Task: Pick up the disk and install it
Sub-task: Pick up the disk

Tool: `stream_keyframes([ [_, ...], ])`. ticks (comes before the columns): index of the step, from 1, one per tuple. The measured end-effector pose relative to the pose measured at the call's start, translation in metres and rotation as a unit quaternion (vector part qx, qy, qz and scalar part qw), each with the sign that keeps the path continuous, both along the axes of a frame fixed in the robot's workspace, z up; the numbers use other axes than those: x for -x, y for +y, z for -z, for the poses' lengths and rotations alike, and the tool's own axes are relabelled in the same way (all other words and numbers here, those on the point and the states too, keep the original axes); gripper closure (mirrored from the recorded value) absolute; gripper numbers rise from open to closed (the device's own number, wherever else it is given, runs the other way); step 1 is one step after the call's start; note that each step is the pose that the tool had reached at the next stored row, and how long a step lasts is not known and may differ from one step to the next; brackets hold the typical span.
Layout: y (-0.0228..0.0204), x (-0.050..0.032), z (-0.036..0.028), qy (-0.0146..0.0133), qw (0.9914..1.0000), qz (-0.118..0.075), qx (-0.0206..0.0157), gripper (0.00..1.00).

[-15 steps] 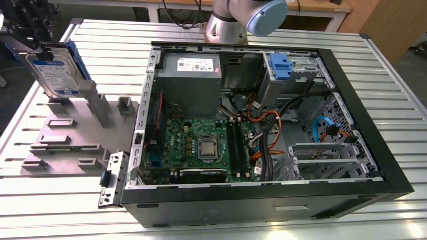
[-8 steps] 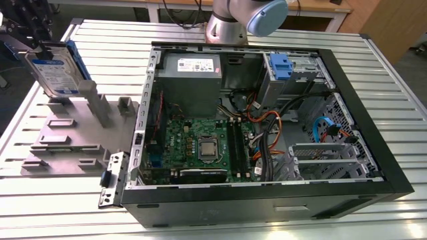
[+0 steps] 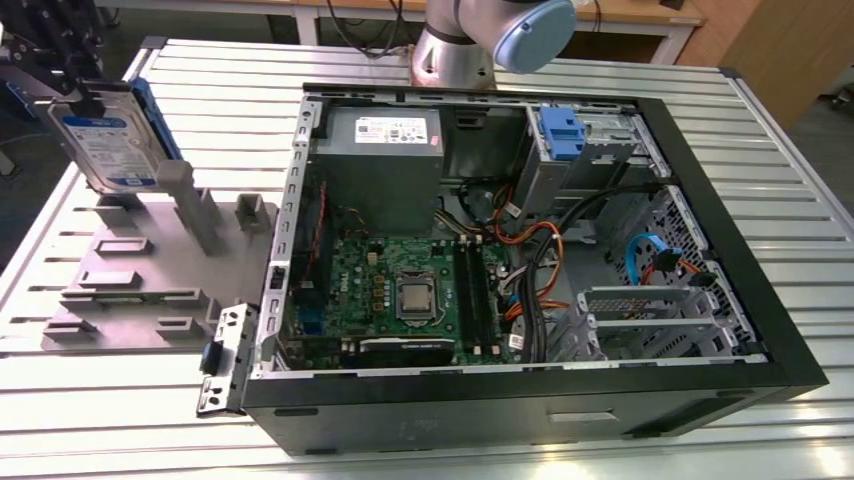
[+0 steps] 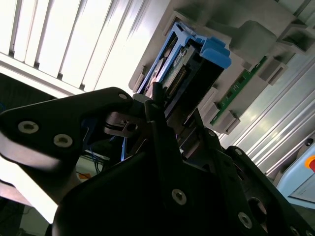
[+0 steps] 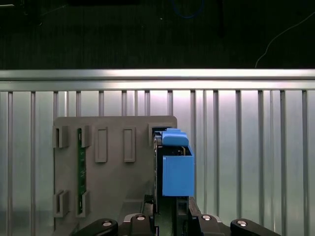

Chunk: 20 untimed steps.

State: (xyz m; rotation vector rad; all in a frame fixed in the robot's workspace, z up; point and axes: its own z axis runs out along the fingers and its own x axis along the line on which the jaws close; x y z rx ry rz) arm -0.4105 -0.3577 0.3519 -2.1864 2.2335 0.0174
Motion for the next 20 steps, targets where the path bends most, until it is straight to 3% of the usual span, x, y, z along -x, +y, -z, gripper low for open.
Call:
stream_keyframes([
  [20, 0.0000, 0.0000, -0.0041, 0.0000, 1.00000, 0.000, 0.0000, 0.65],
])
